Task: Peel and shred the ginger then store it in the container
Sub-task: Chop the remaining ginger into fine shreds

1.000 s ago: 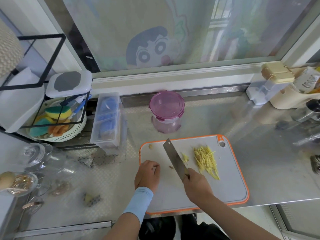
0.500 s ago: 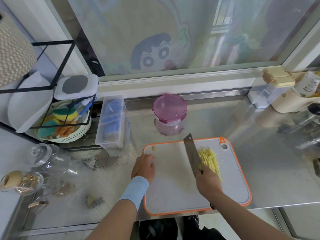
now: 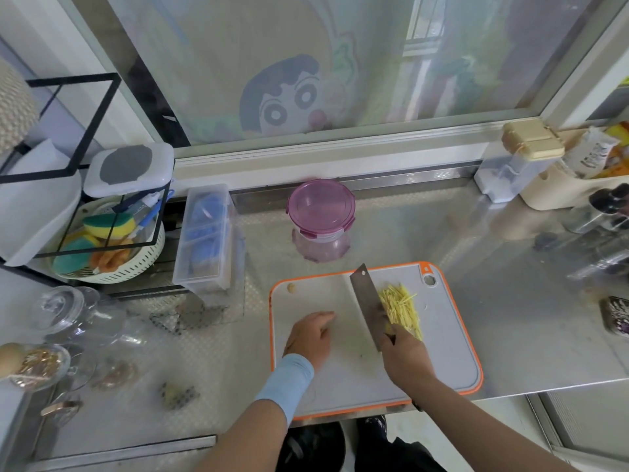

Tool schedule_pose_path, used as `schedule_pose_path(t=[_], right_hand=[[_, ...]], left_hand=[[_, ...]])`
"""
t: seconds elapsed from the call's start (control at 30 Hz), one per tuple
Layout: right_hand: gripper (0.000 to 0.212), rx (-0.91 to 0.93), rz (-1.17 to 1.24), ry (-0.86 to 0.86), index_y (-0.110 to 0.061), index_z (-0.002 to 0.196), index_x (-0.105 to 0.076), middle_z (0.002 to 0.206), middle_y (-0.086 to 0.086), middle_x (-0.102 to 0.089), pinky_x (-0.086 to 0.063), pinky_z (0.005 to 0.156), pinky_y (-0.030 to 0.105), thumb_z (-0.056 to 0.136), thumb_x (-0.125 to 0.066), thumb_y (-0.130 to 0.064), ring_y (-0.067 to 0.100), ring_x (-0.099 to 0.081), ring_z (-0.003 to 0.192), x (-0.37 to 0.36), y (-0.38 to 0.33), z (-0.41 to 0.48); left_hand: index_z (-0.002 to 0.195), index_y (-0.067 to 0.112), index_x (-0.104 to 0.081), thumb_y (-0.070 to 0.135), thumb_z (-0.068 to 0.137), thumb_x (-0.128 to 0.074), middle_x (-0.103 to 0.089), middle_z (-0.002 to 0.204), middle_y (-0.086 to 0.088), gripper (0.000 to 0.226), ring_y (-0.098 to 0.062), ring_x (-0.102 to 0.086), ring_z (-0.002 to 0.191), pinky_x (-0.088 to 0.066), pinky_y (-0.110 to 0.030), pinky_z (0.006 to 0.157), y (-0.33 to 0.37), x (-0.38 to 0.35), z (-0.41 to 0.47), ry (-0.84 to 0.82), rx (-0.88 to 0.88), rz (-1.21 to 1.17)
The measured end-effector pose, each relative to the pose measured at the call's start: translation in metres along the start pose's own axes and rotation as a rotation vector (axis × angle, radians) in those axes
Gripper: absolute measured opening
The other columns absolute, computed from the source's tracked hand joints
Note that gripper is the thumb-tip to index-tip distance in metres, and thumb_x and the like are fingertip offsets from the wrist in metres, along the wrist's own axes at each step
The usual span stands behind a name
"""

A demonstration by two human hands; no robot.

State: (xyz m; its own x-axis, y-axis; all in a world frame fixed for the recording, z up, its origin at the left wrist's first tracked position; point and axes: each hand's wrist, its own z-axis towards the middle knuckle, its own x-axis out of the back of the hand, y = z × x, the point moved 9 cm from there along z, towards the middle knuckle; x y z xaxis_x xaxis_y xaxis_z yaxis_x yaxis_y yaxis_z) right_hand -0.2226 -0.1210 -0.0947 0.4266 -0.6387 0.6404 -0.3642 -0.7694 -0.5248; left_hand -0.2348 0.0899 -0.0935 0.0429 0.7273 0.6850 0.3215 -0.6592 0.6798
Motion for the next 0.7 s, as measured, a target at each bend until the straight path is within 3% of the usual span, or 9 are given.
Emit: schedule_pose_path(t=[0.1, 0.2, 0.33, 0.57, 0.7], right_hand=[[0.015, 0.093, 0.008, -0.075, -0.019, 0.089, -0.052, 0.080, 0.006, -0.061, -0.045, 0.058, 0.035, 0.098, -0.045, -0.028, 0.024, -0.057, 0.068, -0.019, -0.023, -0.008], [0.020, 0.175, -0.045, -0.222, -0.021, 0.081, -0.049, 0.075, 0.001, -0.058, -0.037, 0.051, 0.030, 0.098, -0.047, -0.032, 0.017, -0.052, 0.061, -0.056, -0.046, -0.018], [0.022, 0.129, -0.026, -0.258, -0.014, 0.094, -0.058, 0.083, 0.004, -0.063, -0.041, 0.059, 0.031, 0.098, -0.047, -0.032, 0.019, -0.055, 0.068, -0.074, -0.040, -0.019], [0.016, -0.019, 0.031, 0.018, -0.020, 0.098, -0.055, 0.086, 0.007, -0.062, -0.043, 0.063, 0.033, 0.099, -0.042, -0.029, 0.028, -0.059, 0.079, -0.008, 0.002, 0.003], [0.014, 0.000, -0.025, 0.055, -0.021, 0.091, -0.050, 0.081, 0.004, -0.060, -0.041, 0.059, 0.033, 0.099, -0.040, -0.025, 0.026, -0.057, 0.074, 0.006, 0.005, 0.012]], left_hand=[[0.098, 0.015, -0.074, -0.002, 0.087, -0.051, -0.068, 0.105, 0.001, 0.031, -0.016, -0.061, 0.102, -0.036, -0.010, 0.088, -0.006, 0.027, -0.007, 0.223, 0.062, -0.078], [0.096, 0.014, -0.072, -0.004, 0.085, -0.047, -0.067, 0.104, -0.002, 0.033, -0.020, -0.061, 0.101, -0.040, -0.019, 0.091, -0.036, 0.062, -0.017, 0.361, 0.199, -0.061], [0.113, 0.018, -0.067, 0.003, 0.090, -0.043, -0.061, 0.119, 0.000, 0.036, -0.019, -0.055, 0.113, -0.041, -0.027, 0.100, -0.063, 0.078, -0.014, 0.279, 0.229, 0.070], [0.139, 0.026, -0.048, 0.007, 0.091, -0.038, -0.045, 0.144, -0.001, 0.052, -0.022, -0.042, 0.129, -0.034, -0.031, 0.108, -0.051, 0.061, 0.030, 0.106, 0.092, 0.286], [0.149, 0.017, -0.035, 0.000, 0.092, -0.036, -0.025, 0.157, 0.003, 0.059, -0.014, -0.019, 0.144, -0.013, -0.020, 0.113, -0.041, 0.044, 0.056, 0.040, -0.012, 0.356]])
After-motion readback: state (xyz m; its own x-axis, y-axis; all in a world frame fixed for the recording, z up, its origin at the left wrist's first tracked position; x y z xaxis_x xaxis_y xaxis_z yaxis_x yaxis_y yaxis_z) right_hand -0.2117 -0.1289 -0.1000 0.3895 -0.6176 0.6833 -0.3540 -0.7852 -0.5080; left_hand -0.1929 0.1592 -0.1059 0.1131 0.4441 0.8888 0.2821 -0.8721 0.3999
